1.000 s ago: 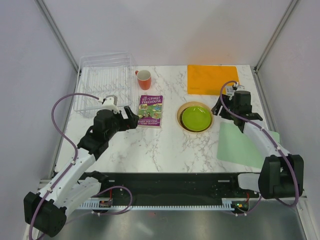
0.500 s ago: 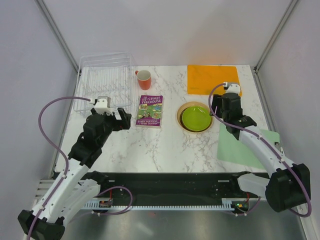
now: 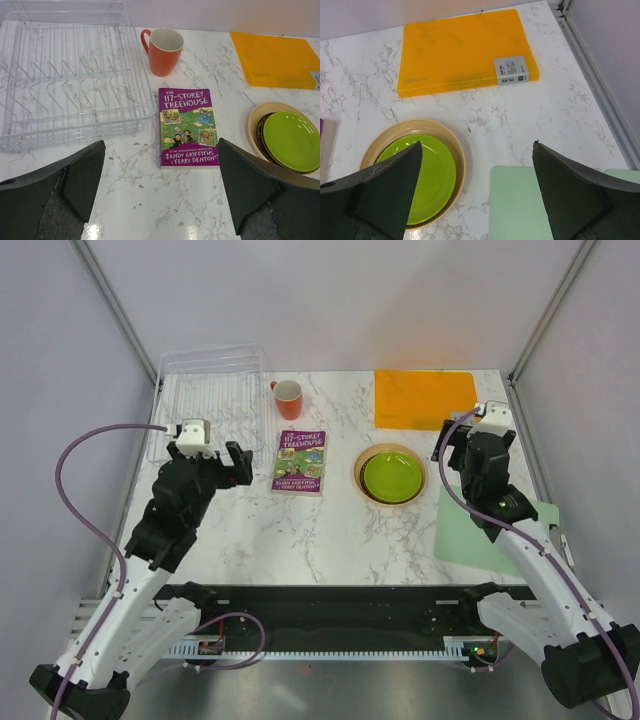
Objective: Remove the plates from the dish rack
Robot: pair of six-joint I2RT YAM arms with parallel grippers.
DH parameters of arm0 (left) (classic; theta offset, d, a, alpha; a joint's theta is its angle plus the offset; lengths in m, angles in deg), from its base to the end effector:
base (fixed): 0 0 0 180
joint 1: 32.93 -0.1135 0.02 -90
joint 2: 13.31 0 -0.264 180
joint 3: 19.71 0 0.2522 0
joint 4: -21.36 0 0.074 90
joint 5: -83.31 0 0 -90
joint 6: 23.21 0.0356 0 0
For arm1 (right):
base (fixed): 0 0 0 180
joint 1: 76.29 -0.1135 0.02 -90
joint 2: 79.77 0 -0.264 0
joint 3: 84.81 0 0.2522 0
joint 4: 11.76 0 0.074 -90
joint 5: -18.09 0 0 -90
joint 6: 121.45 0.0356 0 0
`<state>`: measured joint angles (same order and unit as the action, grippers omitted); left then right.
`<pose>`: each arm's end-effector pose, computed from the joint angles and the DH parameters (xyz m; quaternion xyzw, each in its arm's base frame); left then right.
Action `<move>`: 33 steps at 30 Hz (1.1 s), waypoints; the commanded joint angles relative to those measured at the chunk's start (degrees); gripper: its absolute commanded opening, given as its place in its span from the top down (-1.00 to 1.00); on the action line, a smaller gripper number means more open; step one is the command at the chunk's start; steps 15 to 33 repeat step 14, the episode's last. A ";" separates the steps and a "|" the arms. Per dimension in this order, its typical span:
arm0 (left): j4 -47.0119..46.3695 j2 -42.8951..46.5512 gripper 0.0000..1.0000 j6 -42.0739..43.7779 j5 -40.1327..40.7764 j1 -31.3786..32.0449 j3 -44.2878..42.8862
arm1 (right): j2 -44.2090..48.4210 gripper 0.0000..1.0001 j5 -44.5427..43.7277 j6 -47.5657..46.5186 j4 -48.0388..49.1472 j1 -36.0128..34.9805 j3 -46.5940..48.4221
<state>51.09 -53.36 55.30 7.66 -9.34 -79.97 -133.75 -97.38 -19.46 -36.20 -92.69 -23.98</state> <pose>0.1516 -0.0566 0.3526 -0.0004 0.7617 -0.1022 0.6399 0.2118 0.0464 0.3250 0.0998 0.7915 -0.0312 0.6022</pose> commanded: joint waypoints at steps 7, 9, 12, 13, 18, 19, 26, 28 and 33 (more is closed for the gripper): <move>-4.45 1.21 -0.99 1.29 5.34 -0.04 1.41 | 0.37 -0.96 -3.71 -2.58 3.03 -0.38 0.39; -4.89 0.86 -0.99 1.55 5.43 -0.04 1.68 | -0.77 -0.96 -3.27 -2.58 3.12 -0.30 0.30; -5.33 0.07 -0.99 1.73 5.25 -0.04 1.50 | -1.83 -0.96 -3.53 -2.76 3.64 -0.38 0.04; -5.42 -0.02 -1.00 1.90 5.25 0.05 1.33 | -1.92 -0.96 -3.70 -2.67 3.99 -0.38 -0.05; -6.12 -0.29 -0.99 1.99 5.25 0.05 1.41 | -1.92 -0.96 -3.88 -2.41 4.35 -0.38 -0.31; -6.12 -0.29 -0.99 1.99 5.25 0.05 1.41 | -1.92 -0.96 -3.88 -2.41 4.35 -0.38 -0.31; -6.12 -0.29 -0.99 1.99 5.25 0.05 1.41 | -1.92 -0.96 -3.88 -2.41 4.35 -0.38 -0.31; -6.12 -0.29 -0.99 1.99 5.25 0.05 1.41 | -1.92 -0.96 -3.88 -2.41 4.35 -0.38 -0.31; -6.12 -0.29 -0.99 1.99 5.25 0.05 1.41 | -1.92 -0.96 -3.88 -2.41 4.35 -0.38 -0.31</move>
